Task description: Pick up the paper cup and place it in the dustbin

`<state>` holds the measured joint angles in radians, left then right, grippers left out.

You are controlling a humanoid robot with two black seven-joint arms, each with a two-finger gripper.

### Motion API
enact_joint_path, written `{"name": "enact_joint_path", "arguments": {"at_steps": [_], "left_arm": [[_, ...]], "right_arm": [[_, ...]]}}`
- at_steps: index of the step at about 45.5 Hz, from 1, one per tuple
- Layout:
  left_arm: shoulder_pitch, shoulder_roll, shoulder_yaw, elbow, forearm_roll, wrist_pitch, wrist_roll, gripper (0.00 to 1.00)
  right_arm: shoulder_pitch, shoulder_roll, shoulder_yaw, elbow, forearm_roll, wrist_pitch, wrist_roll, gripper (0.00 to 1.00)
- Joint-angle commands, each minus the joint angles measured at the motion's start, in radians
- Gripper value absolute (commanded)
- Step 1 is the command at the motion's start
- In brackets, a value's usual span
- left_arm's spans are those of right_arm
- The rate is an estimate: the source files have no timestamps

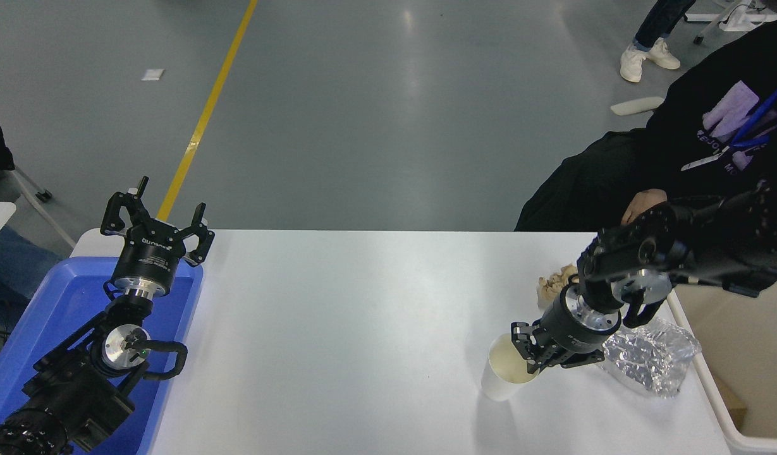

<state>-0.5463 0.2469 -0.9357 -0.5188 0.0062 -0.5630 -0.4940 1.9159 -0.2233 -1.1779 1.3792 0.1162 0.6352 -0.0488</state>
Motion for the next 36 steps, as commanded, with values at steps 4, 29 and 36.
{"name": "enact_joint_path", "arguments": {"at_steps": [4,29,36], "left_arm": [[0.002,0.000,0.000,0.000,0.000,0.000,0.000,0.98],[0.002,0.000,0.000,0.000,0.000,0.000,0.000,0.98],[0.002,0.000,0.000,0.000,0.000,0.000,0.000,0.98]], "right_arm": [[0.592,-0.119,-0.161,0.116,0.063,0.150,0.004,0.00],[0.700,-0.116,-0.175,0.119,0.060,0.150,0.001,0.00],[0.669,-0.117,-0.193,0.118,0.057,0.150,0.000,0.00]]}}
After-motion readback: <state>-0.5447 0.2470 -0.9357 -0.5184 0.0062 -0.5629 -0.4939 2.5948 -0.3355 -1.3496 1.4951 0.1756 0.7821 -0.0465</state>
